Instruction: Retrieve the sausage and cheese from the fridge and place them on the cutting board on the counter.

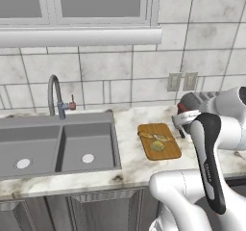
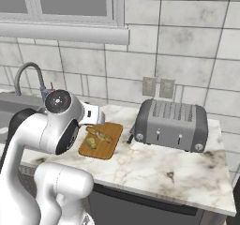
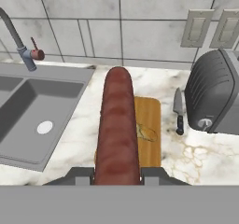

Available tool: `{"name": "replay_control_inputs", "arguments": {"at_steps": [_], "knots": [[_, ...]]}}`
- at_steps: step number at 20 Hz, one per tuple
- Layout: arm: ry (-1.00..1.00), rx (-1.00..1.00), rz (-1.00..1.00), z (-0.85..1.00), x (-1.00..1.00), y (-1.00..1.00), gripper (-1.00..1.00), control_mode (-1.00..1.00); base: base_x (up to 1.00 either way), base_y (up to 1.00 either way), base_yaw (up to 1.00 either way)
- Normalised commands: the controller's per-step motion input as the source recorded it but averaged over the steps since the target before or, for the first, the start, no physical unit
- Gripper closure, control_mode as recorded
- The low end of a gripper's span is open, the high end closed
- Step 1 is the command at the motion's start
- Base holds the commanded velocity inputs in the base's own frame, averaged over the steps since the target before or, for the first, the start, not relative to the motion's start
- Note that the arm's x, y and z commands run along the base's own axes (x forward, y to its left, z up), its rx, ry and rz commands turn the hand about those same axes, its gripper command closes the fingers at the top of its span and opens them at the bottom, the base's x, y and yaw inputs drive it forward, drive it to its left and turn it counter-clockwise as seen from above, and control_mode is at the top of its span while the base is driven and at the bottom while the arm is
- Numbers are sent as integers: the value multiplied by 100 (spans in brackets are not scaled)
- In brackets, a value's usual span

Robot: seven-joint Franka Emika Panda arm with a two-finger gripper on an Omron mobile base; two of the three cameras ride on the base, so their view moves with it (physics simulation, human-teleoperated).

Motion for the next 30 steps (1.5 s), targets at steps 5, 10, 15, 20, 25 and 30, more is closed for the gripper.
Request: {"name": "replay_control_inputs", "arguments": {"at_steps": [5, 10, 15, 20, 25, 30], "knots": [[0, 0, 0, 0, 0, 0, 100, 100, 9, 0, 0], [0, 0, 0, 0, 0, 0, 100, 100, 0, 0, 0], [0, 0, 0, 0, 0, 0, 100, 100, 0, 0, 0], [0, 0, 0, 0, 0, 0, 100, -100, 0, 0, 0], [0, 0, 0, 0, 0, 0, 100, -100, 0, 0, 0], [12, -1, 1, -13, 36, -5, 100, -100, 0, 0, 0]]}}
